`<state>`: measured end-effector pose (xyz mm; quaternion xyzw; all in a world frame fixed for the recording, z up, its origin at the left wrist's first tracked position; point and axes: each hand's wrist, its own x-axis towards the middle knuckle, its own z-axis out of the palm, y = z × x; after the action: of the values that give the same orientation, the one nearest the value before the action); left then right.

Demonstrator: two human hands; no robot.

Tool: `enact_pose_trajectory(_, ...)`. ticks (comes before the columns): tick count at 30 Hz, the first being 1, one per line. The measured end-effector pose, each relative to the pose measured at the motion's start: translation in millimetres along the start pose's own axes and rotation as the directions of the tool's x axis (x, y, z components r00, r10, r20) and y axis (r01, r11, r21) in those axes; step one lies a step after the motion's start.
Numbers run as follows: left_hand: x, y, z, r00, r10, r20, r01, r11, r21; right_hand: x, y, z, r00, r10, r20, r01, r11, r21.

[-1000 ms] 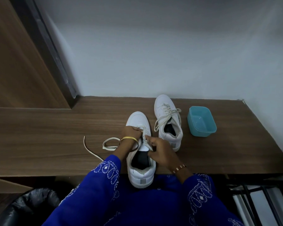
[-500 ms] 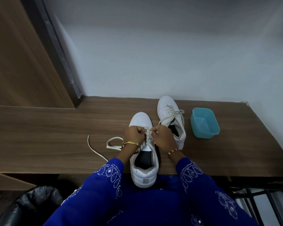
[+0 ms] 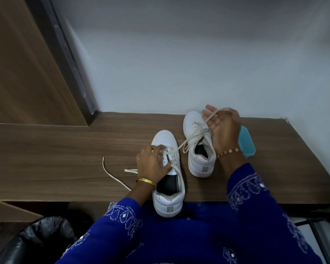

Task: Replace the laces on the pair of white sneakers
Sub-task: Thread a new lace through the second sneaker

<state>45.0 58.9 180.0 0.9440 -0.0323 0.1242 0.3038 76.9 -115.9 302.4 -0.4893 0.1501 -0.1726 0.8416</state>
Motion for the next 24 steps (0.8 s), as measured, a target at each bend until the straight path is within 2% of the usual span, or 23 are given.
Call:
enact_pose_trajectory(1, -0.2, 0.7, -1.1, 1.0, -0.01, -0.003, 0.01, 1.0, -0.001, 3.5, -13.9, -1.4, 0.999, 0.024, 0.039, -0.03, 0.986, 0.162)
enact_pose_trajectory(2, -0.6, 1.0, -1.9, 1.0, -0.023, 0.003, 0.024, 1.0, -0.005, 5.1, -23.8, -2.8, 0.996, 0.038, 0.076, -0.056, 0.967, 0.248)
enact_pose_trajectory(3, -1.6, 1.1, -3.1, 0.999, -0.033, 0.011, 0.033, 0.999, -0.013, 5.0, -28.4, -4.7, 0.994, 0.053, 0.097, -0.076, 0.965, 0.25)
enact_pose_trajectory(5, -4.6, -0.4, -6.0, 0.999, -0.039, 0.024, 0.04, 0.998, -0.045, -0.1, -21.2, -4.3, 0.987, 0.127, 0.099, -0.132, 0.99, 0.054)
enact_pose_trajectory(7, -9.6, -5.4, -5.3, 0.996, -0.043, 0.077, 0.049, 0.996, -0.078, -11.2, 0.4, -4.3, 0.964, 0.239, 0.117, -0.197, 0.937, -0.287)
enact_pose_trajectory(9, -14.9, -9.9, -4.5, 0.99, -0.05, 0.133, 0.065, 0.992, -0.107, -23.0, 28.9, -5.0, 0.924, 0.343, 0.169, -0.183, 0.786, -0.59)
enact_pose_trajectory(10, -17.2, -10.7, -5.1, 0.985, -0.066, 0.161, 0.088, 0.988, -0.13, -28.1, 43.4, -4.7, 0.905, 0.382, 0.187, -0.165, 0.72, -0.674)
enact_pose_trajectory(12, -17.1, -9.0, -7.1, 0.974, -0.099, 0.203, 0.132, 0.979, -0.158, -30.3, 70.7, -4.3, 0.903, 0.388, 0.186, -0.098, 0.607, -0.789)
enact_pose_trajectory(15, -14.2, -7.6, -8.1, 0.967, -0.089, 0.237, 0.121, 0.985, -0.125, -28.9, 98.3, -7.2, 0.907, 0.35, 0.234, 0.116, 0.327, -0.938)
enact_pose_trajectory(16, -13.8, -7.9, -8.2, 0.965, -0.086, 0.246, 0.117, 0.986, -0.115, -29.8, 103.5, -9.4, 0.91, 0.333, 0.248, 0.173, 0.24, -0.955)
enact_pose_trajectory(18, -13.1, -8.4, -7.4, 0.964, -0.09, 0.252, 0.113, 0.99, -0.082, -32.5, 106.1, -15.2, 0.929, 0.243, 0.279, 0.25, 0.146, -0.957)
enact_pose_trajectory(20, -12.3, -7.6, -7.3, 0.965, -0.095, 0.244, 0.11, 0.993, -0.045, -34.6, 98.3, -17.4, 0.939, 0.155, 0.307, 0.289, 0.129, -0.949)
enact_pose_trajectory(21, -11.8, -7.5, -7.0, 0.967, -0.092, 0.236, 0.101, 0.995, -0.025, -34.7, 92.3, -17.0, 0.943, 0.118, 0.31, 0.289, 0.168, -0.942)
enact_pose_trajectory(22, -11.4, -8.0, -6.3, 0.969, -0.086, 0.232, 0.09, 0.996, -0.008, -35.1, 84.5, -15.4, 0.95, 0.082, 0.303, 0.273, 0.262, -0.926)
enact_pose_trajectory(24, -10.8, -8.8, -5.3, 0.971, -0.07, 0.228, 0.071, 0.997, 0.005, -38.0, 59.5, -8.3, 0.968, 0.003, 0.252, 0.205, 0.576, -0.791)
